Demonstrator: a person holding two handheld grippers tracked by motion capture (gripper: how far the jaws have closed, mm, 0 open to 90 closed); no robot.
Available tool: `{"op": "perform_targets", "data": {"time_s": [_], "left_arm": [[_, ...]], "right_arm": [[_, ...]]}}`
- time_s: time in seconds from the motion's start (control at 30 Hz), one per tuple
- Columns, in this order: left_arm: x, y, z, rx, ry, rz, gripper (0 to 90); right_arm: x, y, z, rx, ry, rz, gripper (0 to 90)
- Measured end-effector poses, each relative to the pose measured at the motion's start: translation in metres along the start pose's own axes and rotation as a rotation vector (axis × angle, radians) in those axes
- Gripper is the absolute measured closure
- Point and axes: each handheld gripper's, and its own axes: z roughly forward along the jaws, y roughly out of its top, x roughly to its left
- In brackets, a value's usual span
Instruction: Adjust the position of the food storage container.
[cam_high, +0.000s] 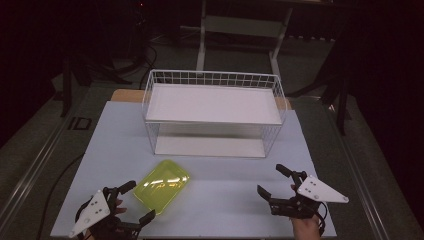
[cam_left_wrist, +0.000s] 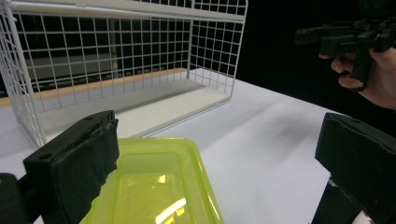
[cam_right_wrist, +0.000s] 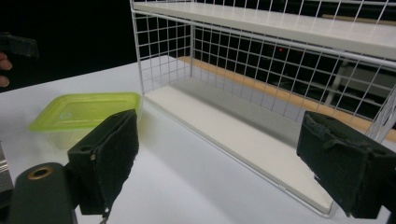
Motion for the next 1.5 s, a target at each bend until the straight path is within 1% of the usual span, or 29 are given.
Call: {"op": "perform_targets", "data": {"time_s": [0.07,0.2,0.3,0.33,0.37,0.43,0.5,0.53,0.57,0.63,0.67,0.7,0.73,0.77,0.8,0.83,0.87,0.9,0.93,0.97,1.0,1.03,1.1,1.17,1.27,1.3,1.4,1.43,1.5], "left_arm": [[0.000,0.000,0.000,0.006,-0.003,-0.001,0.4],[0.001,0.005,0.001,0.046,-0.011,0.027,0.4],[0.001,0.012,0.002,0.069,-0.050,-0.013,0.4],[0.001,0.013,0.002,0.074,-0.069,-0.035,0.4],[0.000,0.014,0.001,0.090,-0.079,-0.040,0.4],[-0.003,0.016,-0.002,0.120,-0.057,-0.034,0.3],[-0.003,0.017,-0.003,0.123,-0.055,-0.035,0.4],[0.000,0.018,-0.008,0.132,-0.060,-0.045,0.4],[0.000,0.017,-0.010,0.138,-0.040,-0.039,0.4],[0.005,0.015,-0.015,0.168,-0.042,-0.026,2.1],[0.005,0.015,-0.015,0.168,-0.042,-0.026,11.2],[0.008,0.013,-0.019,0.172,-0.040,-0.019,15.6],[0.013,0.008,-0.022,0.204,-0.047,-0.020,16.5],[0.016,0.005,-0.024,0.218,-0.042,-0.011,21.1],[0.019,0.002,-0.026,0.234,-0.057,-0.010,27.0],[0.019,0.002,-0.026,0.234,-0.057,-0.010,34.5],[0.026,-0.005,-0.027,0.276,-0.075,-0.012,38.7],[0.030,-0.008,-0.027,0.298,-0.089,-0.023,45.0],[0.033,-0.012,-0.027,0.318,-0.092,-0.029,49.0],[0.033,-0.012,-0.027,0.318,-0.092,-0.029,52.4],[0.038,-0.019,-0.027,0.363,-0.108,-0.045,55.9],[0.040,-0.022,-0.026,0.393,-0.103,-0.044,57.6],[0.043,-0.027,-0.025,0.444,-0.110,-0.046,67.0],[0.046,-0.032,-0.024,0.477,-0.114,-0.070,74.4],[0.050,-0.039,-0.018,0.556,-0.094,-0.080,85.4],[0.049,-0.042,-0.015,0.582,-0.077,-0.070,87.5],[0.051,-0.047,-0.009,0.641,-0.067,-0.077,89.9],[0.050,-0.047,-0.006,0.646,-0.078,-0.077,90.0],[0.050,-0.046,-0.001,0.652,-0.068,-0.068,90.0]], "right_arm": [[0.001,0.001,-0.001,-0.012,-0.005,-0.007,12.3],[0.001,0.001,-0.003,-0.024,0.004,0.004,12.3],[0.001,0.001,-0.002,-0.025,0.006,0.011,12.3],[0.001,0.001,-0.002,-0.023,0.007,0.013,12.3],[0.001,0.001,-0.001,-0.023,0.007,0.017,12.3],[0.002,0.001,-0.001,-0.025,0.006,0.015,12.3],[0.003,0.001,-0.002,-0.023,0.000,0.013,12.3],[0.003,0.002,-0.002,-0.028,0.001,0.015,12.3],[0.003,0.002,-0.002,-0.027,0.000,0.017,12.3],[0.003,0.001,-0.002,-0.025,-0.001,0.023,12.3],[0.003,0.001,-0.002,-0.025,-0.001,0.023,12.3],[0.002,0.000,-0.002,-0.023,0.005,0.031,12.3],[0.002,0.000,-0.002,-0.022,0.007,0.033,12.4],[0.002,0.000,-0.002,-0.022,0.007,0.035,12.4],[0.002,0.000,-0.002,-0.023,0.005,0.038,12.4],[0.002,0.000,-0.002,-0.023,0.005,0.038,12.4],[0.002,-0.001,-0.003,-0.022,0.005,0.039,12.4],[0.002,-0.001,-0.003,-0.021,0.002,0.038,12.4],[0.002,-0.001,-0.003,-0.020,0.001,0.036,12.4],[0.002,-0.001,-0.003,-0.020,0.001,0.036,12.4],[0.002,-0.001,-0.003,-0.023,0.001,0.035,12.4],[0.002,-0.001,-0.002,-0.022,0.001,0.035,12.4],[0.002,-0.001,-0.002,-0.022,0.000,0.034,12.4],[0.002,-0.001,-0.001,-0.018,0.001,0.035,12.4],[0.003,-0.002,0.000,-0.014,0.002,0.036,12.4],[0.003,-0.002,0.000,-0.014,0.002,0.036,12.4],[0.003,-0.002,0.000,-0.014,0.003,0.036,12.4],[0.003,-0.002,0.000,-0.014,0.004,0.037,12.4],[0.002,-0.002,0.000,-0.015,0.003,0.037,12.4]]}}
